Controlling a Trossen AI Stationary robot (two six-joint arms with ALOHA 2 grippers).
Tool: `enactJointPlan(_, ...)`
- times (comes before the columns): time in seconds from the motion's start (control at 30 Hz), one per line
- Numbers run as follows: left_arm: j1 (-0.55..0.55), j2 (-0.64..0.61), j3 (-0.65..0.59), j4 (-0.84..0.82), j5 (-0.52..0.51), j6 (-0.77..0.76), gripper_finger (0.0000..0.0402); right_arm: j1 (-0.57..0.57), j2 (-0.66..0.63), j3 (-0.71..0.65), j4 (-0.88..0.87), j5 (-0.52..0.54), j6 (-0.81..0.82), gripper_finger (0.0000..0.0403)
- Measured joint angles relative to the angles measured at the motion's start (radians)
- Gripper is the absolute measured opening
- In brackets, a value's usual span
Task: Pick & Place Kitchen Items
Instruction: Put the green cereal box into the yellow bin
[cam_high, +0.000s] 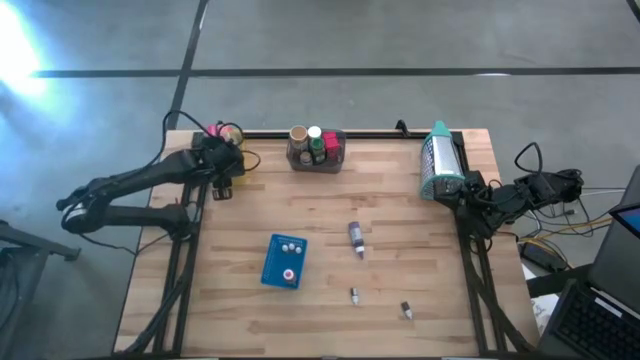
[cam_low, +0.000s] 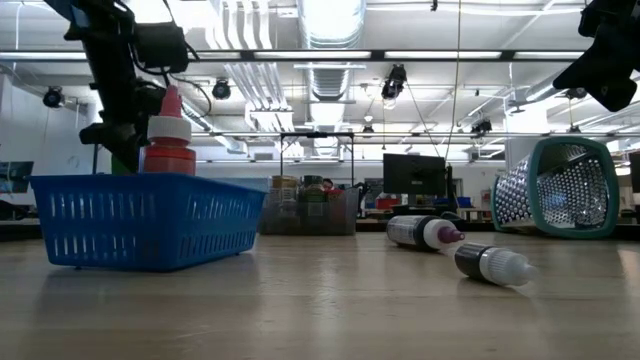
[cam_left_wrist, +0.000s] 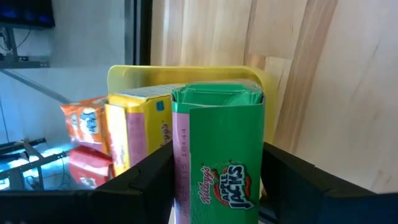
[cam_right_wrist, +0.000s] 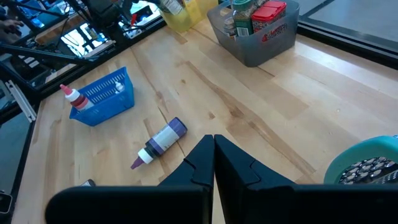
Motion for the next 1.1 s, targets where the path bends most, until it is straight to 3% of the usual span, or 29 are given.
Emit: enactJointPlan(1.1, 0.001, 0.001, -0.021, 0.013, -0.059, 0.020, 0.0218, 0.000, 0.000, 0.000, 0.000, 0.000, 0.000, 0.0008)
